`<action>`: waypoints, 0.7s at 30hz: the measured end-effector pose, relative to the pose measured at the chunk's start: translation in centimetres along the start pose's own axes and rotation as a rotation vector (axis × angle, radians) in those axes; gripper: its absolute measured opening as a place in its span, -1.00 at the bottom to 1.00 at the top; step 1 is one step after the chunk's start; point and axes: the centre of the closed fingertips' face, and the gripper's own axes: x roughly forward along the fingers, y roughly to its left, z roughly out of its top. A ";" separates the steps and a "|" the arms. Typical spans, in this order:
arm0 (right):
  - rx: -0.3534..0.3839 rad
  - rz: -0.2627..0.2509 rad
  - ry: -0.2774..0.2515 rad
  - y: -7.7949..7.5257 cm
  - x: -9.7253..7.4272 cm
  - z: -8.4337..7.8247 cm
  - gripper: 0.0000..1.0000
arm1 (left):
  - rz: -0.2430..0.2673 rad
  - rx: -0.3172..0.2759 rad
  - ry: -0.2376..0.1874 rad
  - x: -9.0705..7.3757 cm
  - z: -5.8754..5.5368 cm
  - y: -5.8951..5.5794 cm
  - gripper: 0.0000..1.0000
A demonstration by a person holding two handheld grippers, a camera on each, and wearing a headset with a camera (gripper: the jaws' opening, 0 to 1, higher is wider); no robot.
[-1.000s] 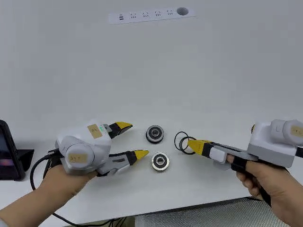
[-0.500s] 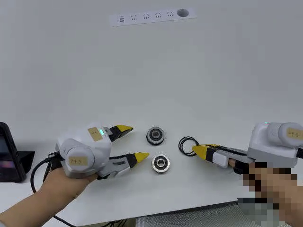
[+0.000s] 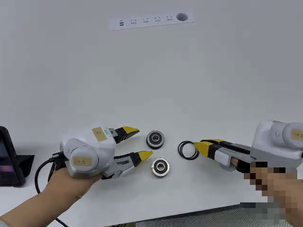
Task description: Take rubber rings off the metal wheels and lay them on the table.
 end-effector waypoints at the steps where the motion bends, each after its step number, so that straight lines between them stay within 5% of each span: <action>1: -0.001 0.007 0.001 0.2 0.2 0.1 -0.68 | -0.004 0.001 -0.003 0.1 0.2 -0.1 -0.35; 9: -0.014 0.068 0.018 2.2 2.4 0.4 -0.68 | -0.014 0.011 0.002 1.1 0.8 -0.3 -0.48; 21: -0.018 0.114 0.053 3.5 4.4 -0.1 -0.67 | -0.013 0.031 0.051 2.2 0.3 -0.2 -0.62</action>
